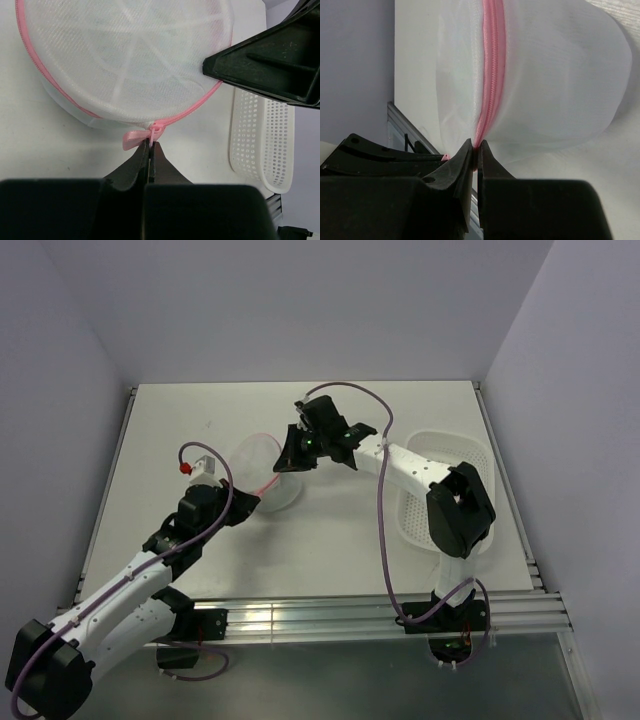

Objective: Place the bra in the laundry bag and zip it closed

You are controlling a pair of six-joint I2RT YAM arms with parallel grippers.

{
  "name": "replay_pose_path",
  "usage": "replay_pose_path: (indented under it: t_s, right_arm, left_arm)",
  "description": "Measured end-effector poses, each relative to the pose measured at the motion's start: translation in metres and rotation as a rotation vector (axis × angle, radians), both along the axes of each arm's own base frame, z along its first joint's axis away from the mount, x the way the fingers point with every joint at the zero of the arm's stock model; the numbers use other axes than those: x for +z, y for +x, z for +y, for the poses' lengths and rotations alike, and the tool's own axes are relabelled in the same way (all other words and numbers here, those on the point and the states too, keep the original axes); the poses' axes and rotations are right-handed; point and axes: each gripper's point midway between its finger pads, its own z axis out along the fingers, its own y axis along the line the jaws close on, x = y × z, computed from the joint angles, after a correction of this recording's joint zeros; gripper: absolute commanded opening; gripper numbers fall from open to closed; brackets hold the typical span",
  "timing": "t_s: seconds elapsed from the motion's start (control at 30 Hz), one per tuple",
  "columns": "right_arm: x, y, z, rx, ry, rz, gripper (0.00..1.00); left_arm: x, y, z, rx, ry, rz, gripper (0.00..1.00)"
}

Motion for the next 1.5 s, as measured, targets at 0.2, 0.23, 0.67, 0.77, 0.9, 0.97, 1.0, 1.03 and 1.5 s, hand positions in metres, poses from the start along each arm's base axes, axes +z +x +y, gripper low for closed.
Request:
replay_pose_path:
  t_s: [0.2, 0.23, 0.67, 0.77, 0.9, 0.97, 1.0, 1.03, 1.5]
  right_arm:
    - [0.0, 0.0, -0.001, 0.001, 0.002, 0.003, 0.0]
    - [0.0, 0.0, -0.001, 0.002, 0.003, 0.004, 0.0]
    - [-0.001, 0.005, -0.005, -0.01, -0.002, -0.002, 0.33]
    - [-0.001, 0.015, -0.014, -0.037, -0.012, -0.014, 0.59]
    - [0.003, 0.022, -0.022, -0.063, -0.021, -0.033, 0.97]
    - [0.011, 0.021, -0.025, -0.067, -0.022, -0.052, 1.0]
    - [0.017, 0.021, -0.026, -0.069, -0.018, -0.063, 1.0]
    - [0.024, 0.02, -0.027, -0.072, -0.011, -0.076, 1.0]
    - [0.133, -0.02, -0.118, -0.296, 0.026, -0.429, 1.0]
  left_arm:
    - [0.0, -0.001, -0.001, -0.009, -0.001, 0.0, 0.0]
    - [0.0, -0.001, -0.001, -0.009, -0.001, 0.0, 0.0]
    - [0.001, -0.004, 0.005, -0.016, 0.046, 0.01, 0.62]
    - [0.001, -0.008, 0.012, -0.007, 0.078, 0.029, 0.95]
    - [0.019, -0.011, 0.017, -0.002, 0.093, 0.015, 0.97]
    - [0.036, -0.01, 0.019, 0.002, 0.1, -0.011, 0.98]
    - [0.046, -0.008, 0.019, 0.007, 0.097, -0.03, 0.98]
    - [0.059, -0.006, 0.02, 0.011, 0.095, -0.053, 0.98]
    - [0.137, 0.006, 0.025, 0.018, 0.143, -0.181, 0.99]
